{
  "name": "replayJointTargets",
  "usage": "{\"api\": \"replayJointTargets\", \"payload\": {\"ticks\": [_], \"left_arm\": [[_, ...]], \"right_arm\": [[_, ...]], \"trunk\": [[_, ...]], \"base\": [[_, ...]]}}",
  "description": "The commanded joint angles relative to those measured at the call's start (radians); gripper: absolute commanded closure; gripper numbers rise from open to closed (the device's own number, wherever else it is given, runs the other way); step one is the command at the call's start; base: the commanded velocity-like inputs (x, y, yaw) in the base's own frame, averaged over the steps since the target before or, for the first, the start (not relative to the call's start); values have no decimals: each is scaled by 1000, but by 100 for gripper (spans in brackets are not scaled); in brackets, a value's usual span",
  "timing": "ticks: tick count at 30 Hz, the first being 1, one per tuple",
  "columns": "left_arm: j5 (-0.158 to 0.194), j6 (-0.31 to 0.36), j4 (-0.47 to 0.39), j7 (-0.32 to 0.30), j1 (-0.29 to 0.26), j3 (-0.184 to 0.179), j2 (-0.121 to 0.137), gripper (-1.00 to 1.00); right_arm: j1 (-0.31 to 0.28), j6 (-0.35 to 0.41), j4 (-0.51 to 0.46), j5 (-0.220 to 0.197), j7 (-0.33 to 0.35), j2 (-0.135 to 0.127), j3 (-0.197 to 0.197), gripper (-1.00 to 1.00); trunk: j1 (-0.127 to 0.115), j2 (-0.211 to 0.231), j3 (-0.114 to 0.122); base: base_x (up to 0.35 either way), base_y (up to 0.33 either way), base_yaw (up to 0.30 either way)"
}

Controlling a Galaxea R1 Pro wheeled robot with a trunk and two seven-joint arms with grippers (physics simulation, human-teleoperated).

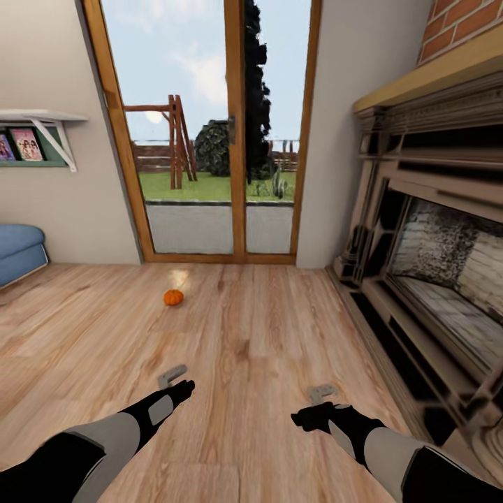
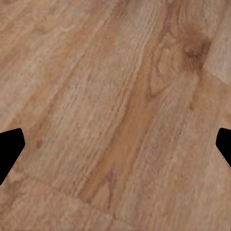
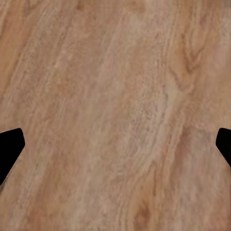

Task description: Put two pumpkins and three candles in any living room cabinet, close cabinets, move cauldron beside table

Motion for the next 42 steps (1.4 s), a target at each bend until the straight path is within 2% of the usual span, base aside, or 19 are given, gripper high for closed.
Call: {"api": "replayJointTargets", "payload": {"ticks": [1, 13, 33, 42], "left_arm": [[7, -2, 2, 2, -1, -8, -1, -100], [7, -2, 2, 2, -1, -8, -14, -100], [7, -2, 2, 2, -1, -8, -20, -100], [7, -2, 2, 2, -1, -8, -21, -100]], "right_arm": [[-1, 3, 0, -10, 2, 0, 8, -100], [-1, 3, 0, -10, 1, 0, 8, -100], [-1, 3, 1, -10, 2, 0, 8, -100], [-1, 3, 0, -10, 3, 0, 8, -100]], "trunk": [[0, 0, -1], [0, 0, -1], [0, 0, -1], [0, 0, -1]], "base": [[335, 0, 291], [335, 0, 291], [335, 0, 290], [335, 0, 65]]}}
